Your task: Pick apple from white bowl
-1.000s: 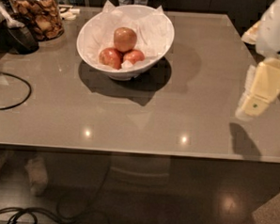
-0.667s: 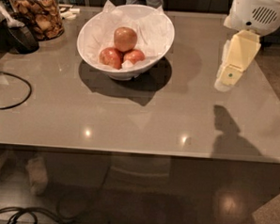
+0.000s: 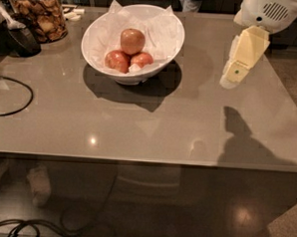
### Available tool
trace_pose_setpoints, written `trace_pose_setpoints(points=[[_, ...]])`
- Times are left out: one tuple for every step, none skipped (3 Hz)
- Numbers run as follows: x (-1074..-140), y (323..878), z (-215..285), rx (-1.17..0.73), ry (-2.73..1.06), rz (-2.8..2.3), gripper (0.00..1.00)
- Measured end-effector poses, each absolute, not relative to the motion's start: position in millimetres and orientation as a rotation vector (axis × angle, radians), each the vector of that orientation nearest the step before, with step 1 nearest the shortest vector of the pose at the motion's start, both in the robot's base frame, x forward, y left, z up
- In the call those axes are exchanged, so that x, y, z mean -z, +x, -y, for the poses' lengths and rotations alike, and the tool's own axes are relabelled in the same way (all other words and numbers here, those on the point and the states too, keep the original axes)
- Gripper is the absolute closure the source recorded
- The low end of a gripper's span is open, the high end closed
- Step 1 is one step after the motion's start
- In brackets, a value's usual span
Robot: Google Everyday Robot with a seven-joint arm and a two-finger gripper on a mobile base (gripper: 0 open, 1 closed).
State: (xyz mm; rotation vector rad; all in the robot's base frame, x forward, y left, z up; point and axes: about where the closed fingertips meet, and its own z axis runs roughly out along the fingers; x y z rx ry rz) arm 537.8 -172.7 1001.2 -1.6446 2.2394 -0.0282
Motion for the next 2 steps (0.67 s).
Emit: trace_pose_setpoints(points=[[-1002.3, 556.4, 158.0, -0.073, -1.612, -2.229, 0.00], [-1004.6, 579.6, 132.4, -0.168, -1.653, -2.178, 0.00]])
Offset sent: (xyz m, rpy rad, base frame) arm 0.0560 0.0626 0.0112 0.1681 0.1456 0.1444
